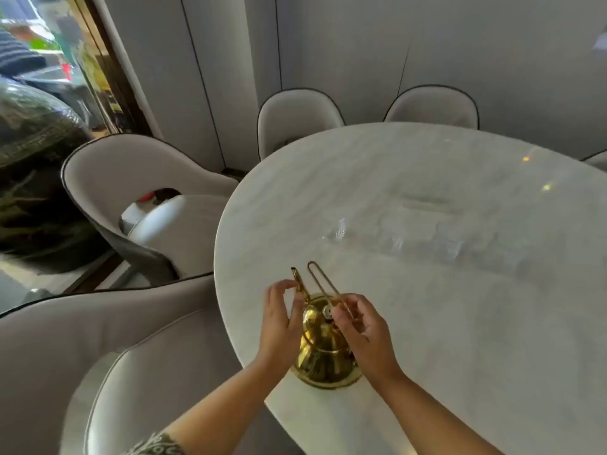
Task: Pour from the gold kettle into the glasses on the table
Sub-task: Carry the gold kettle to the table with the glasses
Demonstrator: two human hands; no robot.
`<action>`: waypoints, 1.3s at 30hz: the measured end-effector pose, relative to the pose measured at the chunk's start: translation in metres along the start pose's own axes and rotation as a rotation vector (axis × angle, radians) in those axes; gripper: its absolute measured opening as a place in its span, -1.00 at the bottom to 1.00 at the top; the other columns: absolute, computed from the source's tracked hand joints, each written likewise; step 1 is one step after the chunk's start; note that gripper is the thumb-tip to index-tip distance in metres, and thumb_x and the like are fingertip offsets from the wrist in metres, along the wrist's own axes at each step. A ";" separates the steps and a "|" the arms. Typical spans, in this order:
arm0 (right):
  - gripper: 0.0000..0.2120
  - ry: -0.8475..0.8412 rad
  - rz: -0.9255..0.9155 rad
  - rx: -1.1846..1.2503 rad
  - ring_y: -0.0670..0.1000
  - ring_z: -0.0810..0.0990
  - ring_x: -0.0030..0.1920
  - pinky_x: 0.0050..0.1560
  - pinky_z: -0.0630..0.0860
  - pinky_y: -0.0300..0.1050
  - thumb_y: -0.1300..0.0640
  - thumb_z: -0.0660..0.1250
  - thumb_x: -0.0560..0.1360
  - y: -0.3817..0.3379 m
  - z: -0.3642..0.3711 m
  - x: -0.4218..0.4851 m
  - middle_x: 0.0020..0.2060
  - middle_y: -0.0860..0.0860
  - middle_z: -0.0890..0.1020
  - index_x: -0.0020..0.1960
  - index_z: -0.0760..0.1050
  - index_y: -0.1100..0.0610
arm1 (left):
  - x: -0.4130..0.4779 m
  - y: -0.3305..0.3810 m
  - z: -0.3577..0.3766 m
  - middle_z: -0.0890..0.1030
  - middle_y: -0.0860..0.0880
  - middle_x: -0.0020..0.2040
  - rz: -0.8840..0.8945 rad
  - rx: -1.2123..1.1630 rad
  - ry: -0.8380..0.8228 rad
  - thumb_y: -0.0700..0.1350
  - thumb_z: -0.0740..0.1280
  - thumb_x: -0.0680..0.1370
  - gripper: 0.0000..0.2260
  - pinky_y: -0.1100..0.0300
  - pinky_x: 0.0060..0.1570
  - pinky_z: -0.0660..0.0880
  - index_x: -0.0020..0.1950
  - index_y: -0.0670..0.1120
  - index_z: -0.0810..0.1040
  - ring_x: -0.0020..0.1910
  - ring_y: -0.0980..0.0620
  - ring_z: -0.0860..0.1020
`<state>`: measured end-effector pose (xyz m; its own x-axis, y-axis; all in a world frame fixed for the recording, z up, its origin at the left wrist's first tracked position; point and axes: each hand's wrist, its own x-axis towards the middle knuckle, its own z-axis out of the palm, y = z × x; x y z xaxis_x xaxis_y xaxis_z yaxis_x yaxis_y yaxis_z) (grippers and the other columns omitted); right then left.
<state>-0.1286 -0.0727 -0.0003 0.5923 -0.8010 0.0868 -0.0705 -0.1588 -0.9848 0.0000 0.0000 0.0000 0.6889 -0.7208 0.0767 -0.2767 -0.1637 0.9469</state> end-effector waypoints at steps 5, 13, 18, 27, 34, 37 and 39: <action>-0.85 0.177 0.096 0.011 -0.27 0.61 -0.08 -0.12 0.51 -0.46 -0.10 0.28 0.43 0.005 0.019 -0.012 -0.24 -0.23 0.66 -0.09 0.55 -0.07 | 0.003 -0.014 0.007 0.37 0.07 0.28 -0.004 0.111 -0.253 -0.04 0.14 0.61 -0.74 0.49 0.05 0.31 0.30 0.04 0.36 0.16 0.24 0.39; -0.67 0.450 0.242 0.157 -0.08 0.57 -0.35 -0.22 0.53 -0.29 -0.16 0.44 0.30 0.010 0.030 -0.012 -0.46 -0.10 0.61 -0.34 0.58 0.12 | 0.006 -0.039 0.015 0.19 0.07 0.48 0.001 0.263 -0.416 0.11 0.08 0.60 -0.63 -0.10 0.43 0.19 0.41 0.19 0.24 0.48 0.03 0.16; -0.68 0.554 0.244 0.275 -0.04 0.50 -0.37 -0.23 0.51 -0.19 0.01 0.51 0.34 0.009 0.032 -0.008 -0.55 -0.07 0.52 -0.47 0.47 0.08 | 0.010 -0.036 0.014 0.03 0.01 0.56 -0.045 0.340 -0.498 0.19 0.05 0.58 -0.58 -0.16 0.45 0.12 0.45 0.26 0.13 0.54 -0.09 -0.05; -0.66 0.663 0.215 0.415 -0.13 0.55 -0.45 -0.25 0.53 -0.16 0.09 0.51 0.38 0.002 0.006 -0.014 -0.59 -0.10 0.53 -0.45 0.44 0.14 | 0.005 -0.018 0.032 -0.04 0.01 0.57 -0.023 0.464 -0.591 0.29 -0.01 0.54 -0.51 -0.20 0.42 0.18 0.46 0.29 0.02 0.53 -0.16 -0.03; -0.59 0.780 0.165 0.412 -0.12 0.48 -0.48 -0.31 0.51 -0.21 0.05 0.52 0.37 -0.020 -0.052 -0.028 -0.61 -0.11 0.44 -0.45 0.36 0.16 | -0.003 0.026 0.077 -0.04 -0.03 0.57 0.103 0.487 -0.710 0.26 0.02 0.55 -0.48 -0.17 0.43 0.17 0.48 0.27 -0.03 0.53 -0.17 0.01; -0.59 0.843 0.165 0.425 -0.02 0.50 -0.41 -0.27 0.54 -0.15 -0.01 0.55 0.31 -0.023 -0.085 -0.034 -0.54 -0.02 0.46 -0.38 0.40 0.22 | -0.008 0.046 0.108 -0.01 -0.02 0.56 0.157 0.478 -0.751 0.25 0.04 0.56 -0.48 -0.15 0.42 0.20 0.49 0.25 -0.03 0.52 -0.15 0.05; -0.55 0.883 0.158 0.427 0.07 0.48 -0.35 -0.21 0.54 -0.09 -0.09 0.57 0.24 -0.025 -0.110 -0.038 -0.46 0.09 0.45 -0.32 0.45 0.25 | -0.011 0.058 0.132 0.00 -0.02 0.56 0.195 0.459 -0.777 0.25 0.05 0.56 -0.48 -0.15 0.41 0.24 0.49 0.25 -0.02 0.51 -0.15 0.08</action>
<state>-0.2371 -0.1017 0.0372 -0.2209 -0.9651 -0.1404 0.3009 0.0694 -0.9511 -0.1117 -0.0906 0.0133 0.0046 -0.9860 -0.1666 -0.6938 -0.1231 0.7096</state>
